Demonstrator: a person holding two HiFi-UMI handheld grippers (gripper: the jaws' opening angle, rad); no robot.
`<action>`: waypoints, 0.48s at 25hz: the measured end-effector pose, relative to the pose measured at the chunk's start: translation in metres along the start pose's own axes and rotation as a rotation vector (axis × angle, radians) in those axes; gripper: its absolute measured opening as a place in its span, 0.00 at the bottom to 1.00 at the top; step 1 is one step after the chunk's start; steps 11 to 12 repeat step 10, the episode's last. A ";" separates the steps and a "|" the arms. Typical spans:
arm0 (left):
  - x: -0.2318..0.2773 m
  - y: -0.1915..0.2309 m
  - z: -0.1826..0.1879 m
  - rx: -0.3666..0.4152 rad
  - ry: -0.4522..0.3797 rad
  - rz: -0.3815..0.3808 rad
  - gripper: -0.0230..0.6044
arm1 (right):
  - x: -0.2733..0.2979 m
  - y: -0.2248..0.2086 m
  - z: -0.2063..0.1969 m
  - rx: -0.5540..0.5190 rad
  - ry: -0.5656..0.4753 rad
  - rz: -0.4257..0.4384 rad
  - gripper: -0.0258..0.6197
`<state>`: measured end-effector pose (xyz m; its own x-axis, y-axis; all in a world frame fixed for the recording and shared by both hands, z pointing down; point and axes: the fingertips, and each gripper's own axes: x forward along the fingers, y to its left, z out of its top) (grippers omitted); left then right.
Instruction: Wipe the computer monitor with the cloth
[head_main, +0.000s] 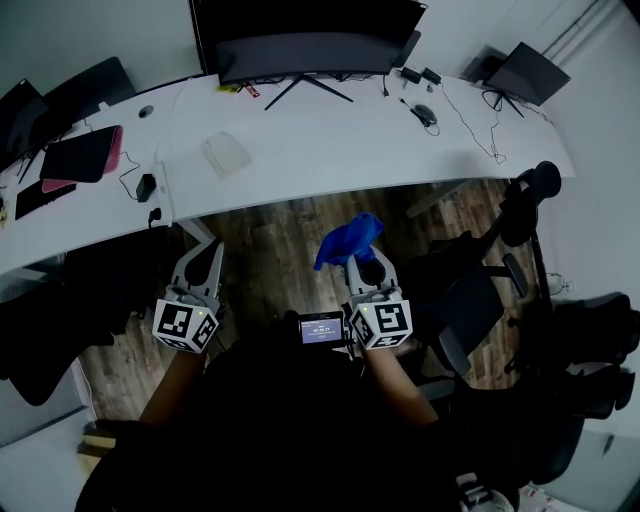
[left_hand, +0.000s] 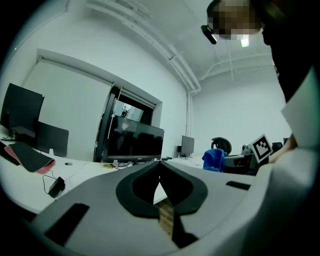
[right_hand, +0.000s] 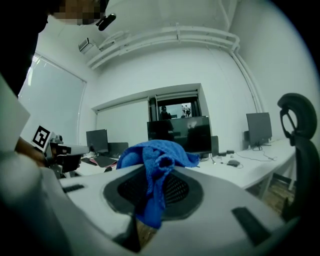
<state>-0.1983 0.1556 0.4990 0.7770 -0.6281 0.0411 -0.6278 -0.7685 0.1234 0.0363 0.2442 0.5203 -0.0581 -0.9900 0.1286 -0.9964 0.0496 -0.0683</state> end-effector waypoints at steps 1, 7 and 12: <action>-0.005 0.003 0.001 0.005 0.001 -0.002 0.03 | -0.001 0.006 0.000 0.001 0.000 -0.003 0.14; -0.029 0.023 0.002 0.009 0.013 0.012 0.03 | -0.004 0.028 -0.003 0.028 0.001 -0.014 0.14; -0.035 0.028 0.002 -0.002 0.008 0.020 0.03 | -0.007 0.033 -0.004 0.015 0.006 -0.007 0.14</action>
